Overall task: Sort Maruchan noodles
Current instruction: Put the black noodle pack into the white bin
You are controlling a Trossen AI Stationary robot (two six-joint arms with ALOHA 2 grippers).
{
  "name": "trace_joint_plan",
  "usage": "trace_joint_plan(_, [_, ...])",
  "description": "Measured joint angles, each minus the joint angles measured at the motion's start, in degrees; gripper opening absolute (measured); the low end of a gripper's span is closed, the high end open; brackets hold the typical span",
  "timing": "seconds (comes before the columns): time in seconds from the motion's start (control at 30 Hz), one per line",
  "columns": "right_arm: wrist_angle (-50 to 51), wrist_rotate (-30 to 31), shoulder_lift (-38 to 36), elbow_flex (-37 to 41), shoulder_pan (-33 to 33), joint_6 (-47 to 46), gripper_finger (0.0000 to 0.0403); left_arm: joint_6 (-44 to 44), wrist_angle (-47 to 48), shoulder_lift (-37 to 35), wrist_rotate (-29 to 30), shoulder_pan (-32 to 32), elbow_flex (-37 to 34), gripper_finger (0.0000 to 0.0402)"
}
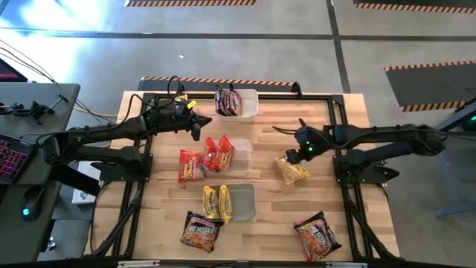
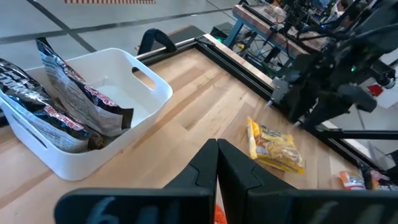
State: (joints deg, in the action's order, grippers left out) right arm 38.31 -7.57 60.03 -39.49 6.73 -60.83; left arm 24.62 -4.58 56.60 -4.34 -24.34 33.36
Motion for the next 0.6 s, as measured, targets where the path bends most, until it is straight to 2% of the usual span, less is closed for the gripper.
trace_joint_plan(0.13, [9.50, 0.07, -0.14, -1.82, -2.51, -5.87, 0.0218, 0.72, 0.02, 0.00, -0.11, 0.02, 0.00, 0.0000])
trace_joint_plan(0.3, [5.74, 2.25, -0.51, 2.01, -8.06, -19.57, 0.0218, 0.83, 0.04, 0.00, -0.13, 0.02, 0.00, 0.0000])
trace_joint_plan(0.43, [4.52, 8.78, -0.54, 3.18, -13.76, -34.18, 0.0218, 1.28, 0.04, 0.00, -0.20, 0.02, 0.00, 0.0000])
trace_joint_plan(0.6, [4.26, 16.90, -0.43, 5.55, -21.94, -58.64, 0.0218, 1.25, 0.04, 0.00, -0.24, 0.02, 0.02, 0.0000])
